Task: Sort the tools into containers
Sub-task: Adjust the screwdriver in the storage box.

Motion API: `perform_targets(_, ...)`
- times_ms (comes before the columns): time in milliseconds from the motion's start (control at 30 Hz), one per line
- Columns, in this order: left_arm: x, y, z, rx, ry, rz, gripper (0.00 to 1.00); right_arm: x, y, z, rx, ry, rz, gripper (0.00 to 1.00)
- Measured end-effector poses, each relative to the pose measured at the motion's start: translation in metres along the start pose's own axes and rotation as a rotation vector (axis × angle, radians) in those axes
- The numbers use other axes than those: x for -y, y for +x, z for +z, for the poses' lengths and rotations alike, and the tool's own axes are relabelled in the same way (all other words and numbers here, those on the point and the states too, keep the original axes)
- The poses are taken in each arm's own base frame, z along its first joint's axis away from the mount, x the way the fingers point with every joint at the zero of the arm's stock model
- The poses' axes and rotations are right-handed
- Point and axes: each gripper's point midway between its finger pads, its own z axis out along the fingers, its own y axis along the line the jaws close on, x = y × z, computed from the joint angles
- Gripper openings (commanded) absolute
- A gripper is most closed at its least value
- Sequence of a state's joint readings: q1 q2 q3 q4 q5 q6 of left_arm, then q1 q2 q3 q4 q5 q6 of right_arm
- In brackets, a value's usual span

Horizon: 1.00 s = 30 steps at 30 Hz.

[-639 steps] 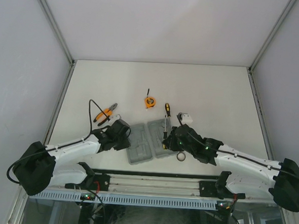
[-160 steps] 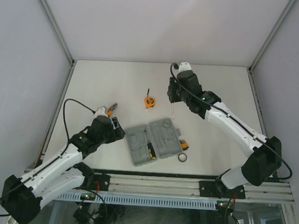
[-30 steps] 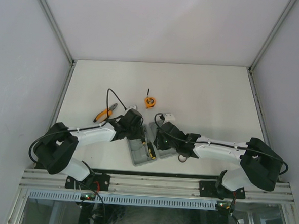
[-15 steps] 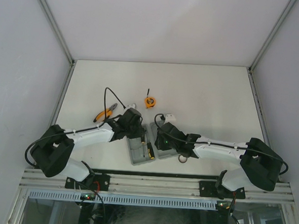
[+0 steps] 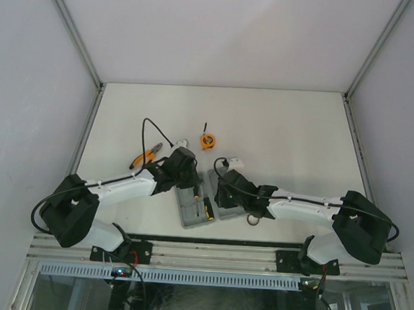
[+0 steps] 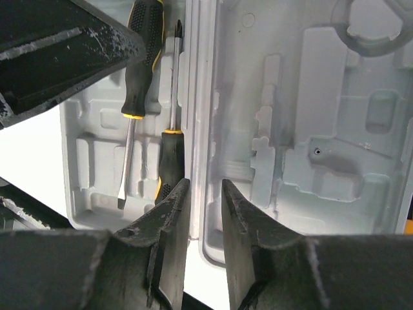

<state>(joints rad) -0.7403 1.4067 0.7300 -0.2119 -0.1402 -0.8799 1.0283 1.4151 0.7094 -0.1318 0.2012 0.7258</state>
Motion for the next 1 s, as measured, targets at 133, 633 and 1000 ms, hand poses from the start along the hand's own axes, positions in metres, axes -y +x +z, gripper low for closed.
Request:
perform_targets(133, 0.004, -0.007, -0.001, 0.019, 0.000, -0.001, 0.31, 0.000, 0.000, 0.000, 0.000, 0.000, 0.001, 0.25)
perform_targets(633, 0.000, -0.006, 0.009, 0.011, -0.033, 0.007, 0.35, 0.000, 0.000, 0.000, 0.000, 0.000, 0.003, 0.25)
perform_targets(1000, 0.003, -0.008, 0.010, 0.017, -0.027, 0.008, 0.40, 0.001, 0.000, -0.001, 0.002, 0.008, 0.002, 0.25)
